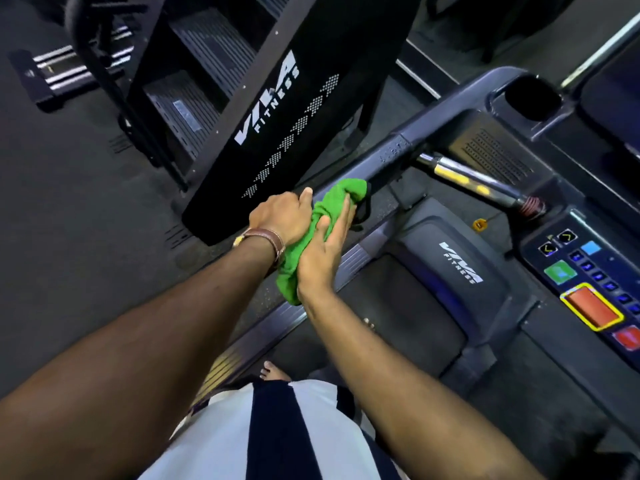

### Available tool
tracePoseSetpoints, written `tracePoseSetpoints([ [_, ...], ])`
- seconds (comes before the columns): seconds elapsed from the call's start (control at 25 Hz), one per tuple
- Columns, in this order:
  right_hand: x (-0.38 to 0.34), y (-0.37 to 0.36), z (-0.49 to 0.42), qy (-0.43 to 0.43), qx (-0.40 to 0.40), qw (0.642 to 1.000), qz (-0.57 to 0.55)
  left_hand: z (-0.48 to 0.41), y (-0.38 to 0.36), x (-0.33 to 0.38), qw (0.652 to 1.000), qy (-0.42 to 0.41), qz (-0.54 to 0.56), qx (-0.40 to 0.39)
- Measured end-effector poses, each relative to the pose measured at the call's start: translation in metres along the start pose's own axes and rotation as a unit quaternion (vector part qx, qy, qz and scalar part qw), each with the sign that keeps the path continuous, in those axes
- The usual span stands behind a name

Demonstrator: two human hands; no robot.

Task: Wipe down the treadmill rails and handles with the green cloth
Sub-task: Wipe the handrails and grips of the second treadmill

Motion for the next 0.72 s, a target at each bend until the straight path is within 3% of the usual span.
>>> tracePoseSetpoints([
  [0.08,0.007,0.002,-0.009,-0.11,0.007,0.99,-0.087,0.001,0.0,-0.001,1.0,-0.012,0.0,0.002],
  [0.16,-0.002,0.004,-0.042,-0.274,0.038,0.939,-0.204,0.002,0.001,-0.002,1.0,-0.022,0.005,0.004],
  [0.2,-0.012,0.007,-0.059,-0.309,0.059,0.922,-0.225,0.002,0.0,-0.003,1.0,-0.026,0.007,0.003],
  [0.28,-0.035,0.014,-0.075,-0.239,0.09,0.944,-0.208,0.002,-0.001,-0.002,0.999,-0.028,0.017,-0.001],
  [0.32,-0.042,0.015,-0.068,-0.159,0.104,0.967,-0.167,0.001,-0.001,-0.002,1.0,-0.021,0.023,-0.003],
  [0.4,-0.035,0.012,-0.039,0.001,0.057,0.998,-0.018,-0.002,0.0,-0.004,0.999,0.01,0.047,-0.008],
  [0.52,0.0,0.019,-0.012,0.17,-0.047,0.974,0.142,-0.005,0.004,-0.005,0.995,0.057,0.086,0.007],
  [0.56,-0.004,0.024,-0.021,0.173,-0.046,0.975,0.132,-0.004,0.005,-0.003,0.994,0.064,0.09,0.012],
  [0.64,-0.027,0.026,-0.047,0.089,0.006,0.988,0.122,-0.004,0.005,-0.002,0.993,0.067,0.092,0.02],
  [0.72,-0.061,0.02,-0.07,0.029,0.039,0.971,0.234,-0.003,0.004,-0.002,0.994,0.068,0.085,0.021],
])
Point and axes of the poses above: each hand's wrist, its own z-axis away from the middle knuckle, its own y-axis out of the back of the hand, x = y × z, the point moved 2 cm from there along -z, towards the middle knuckle, and after that the axes turned 13 degrees about -y, right-handed, at the moved point
